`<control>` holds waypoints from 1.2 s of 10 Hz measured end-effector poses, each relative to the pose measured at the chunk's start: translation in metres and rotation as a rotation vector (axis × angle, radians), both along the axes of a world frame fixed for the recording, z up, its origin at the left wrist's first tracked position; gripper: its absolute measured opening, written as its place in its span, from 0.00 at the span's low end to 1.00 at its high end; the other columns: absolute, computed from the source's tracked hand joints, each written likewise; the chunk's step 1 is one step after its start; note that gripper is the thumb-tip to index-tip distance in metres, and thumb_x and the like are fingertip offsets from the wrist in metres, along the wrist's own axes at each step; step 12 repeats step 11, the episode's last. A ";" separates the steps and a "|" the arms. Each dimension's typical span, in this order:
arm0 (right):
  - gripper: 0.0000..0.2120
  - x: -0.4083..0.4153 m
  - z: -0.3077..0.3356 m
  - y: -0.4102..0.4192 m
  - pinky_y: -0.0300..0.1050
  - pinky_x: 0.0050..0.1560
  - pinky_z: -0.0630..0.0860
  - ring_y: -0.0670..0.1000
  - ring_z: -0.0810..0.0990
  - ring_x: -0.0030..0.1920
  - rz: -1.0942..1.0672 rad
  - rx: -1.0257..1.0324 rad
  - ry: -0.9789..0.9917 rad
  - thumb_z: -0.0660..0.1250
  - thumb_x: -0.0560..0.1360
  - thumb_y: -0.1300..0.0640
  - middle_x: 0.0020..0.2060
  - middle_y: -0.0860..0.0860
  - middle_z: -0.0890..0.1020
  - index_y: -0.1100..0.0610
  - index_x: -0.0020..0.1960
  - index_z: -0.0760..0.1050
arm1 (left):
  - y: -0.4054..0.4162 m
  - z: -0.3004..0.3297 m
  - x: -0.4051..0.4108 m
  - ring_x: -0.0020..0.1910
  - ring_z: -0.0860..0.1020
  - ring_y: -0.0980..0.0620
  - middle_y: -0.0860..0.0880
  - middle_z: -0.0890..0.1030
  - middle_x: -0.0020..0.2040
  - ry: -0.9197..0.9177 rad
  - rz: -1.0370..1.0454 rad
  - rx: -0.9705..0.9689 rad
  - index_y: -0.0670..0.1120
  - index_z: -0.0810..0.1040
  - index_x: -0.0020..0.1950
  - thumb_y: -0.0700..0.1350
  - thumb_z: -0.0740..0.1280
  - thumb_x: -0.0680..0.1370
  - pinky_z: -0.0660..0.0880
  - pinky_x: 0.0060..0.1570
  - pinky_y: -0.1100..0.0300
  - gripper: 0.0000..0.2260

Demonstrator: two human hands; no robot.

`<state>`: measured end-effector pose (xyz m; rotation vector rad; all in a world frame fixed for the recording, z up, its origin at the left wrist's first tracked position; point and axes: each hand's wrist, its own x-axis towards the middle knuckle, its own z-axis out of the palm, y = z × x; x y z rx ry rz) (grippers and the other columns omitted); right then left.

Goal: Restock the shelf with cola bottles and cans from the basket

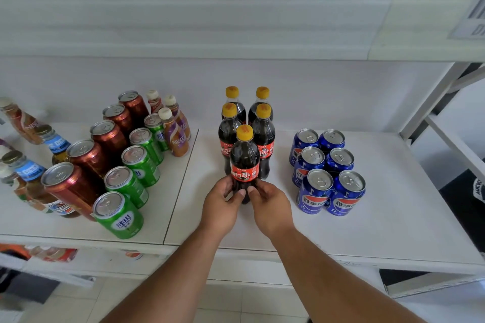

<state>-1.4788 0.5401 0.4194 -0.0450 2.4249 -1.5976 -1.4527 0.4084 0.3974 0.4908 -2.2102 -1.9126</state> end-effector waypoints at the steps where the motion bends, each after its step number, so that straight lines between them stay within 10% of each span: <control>1: 0.13 -0.004 0.000 0.000 0.34 0.51 0.78 0.41 0.83 0.49 -0.014 -0.020 -0.009 0.65 0.83 0.52 0.53 0.44 0.87 0.51 0.65 0.82 | 0.001 -0.001 -0.005 0.66 0.80 0.59 0.58 0.84 0.62 -0.002 -0.004 -0.007 0.56 0.79 0.66 0.36 0.69 0.82 0.75 0.68 0.57 0.18; 7: 0.15 -0.006 -0.002 -0.003 0.45 0.62 0.79 0.47 0.84 0.57 -0.005 -0.038 -0.044 0.69 0.81 0.51 0.56 0.45 0.87 0.49 0.68 0.80 | -0.002 -0.003 -0.010 0.68 0.79 0.58 0.57 0.83 0.66 -0.016 -0.035 -0.026 0.56 0.78 0.71 0.36 0.66 0.83 0.74 0.72 0.52 0.20; 9: 0.15 -0.001 0.000 0.000 0.47 0.64 0.78 0.49 0.83 0.61 0.004 -0.007 -0.058 0.68 0.81 0.49 0.58 0.44 0.85 0.49 0.68 0.79 | -0.003 0.004 -0.002 0.73 0.72 0.60 0.57 0.78 0.71 -0.073 -0.034 -0.060 0.53 0.72 0.78 0.37 0.66 0.84 0.70 0.67 0.66 0.24; 12: 0.28 0.013 0.016 0.018 0.45 0.71 0.72 0.50 0.75 0.73 -0.011 0.012 -0.046 0.69 0.82 0.48 0.74 0.50 0.77 0.55 0.79 0.69 | -0.012 0.017 0.026 0.78 0.67 0.54 0.50 0.70 0.79 -0.136 0.005 -0.114 0.49 0.65 0.82 0.40 0.68 0.84 0.65 0.67 0.63 0.27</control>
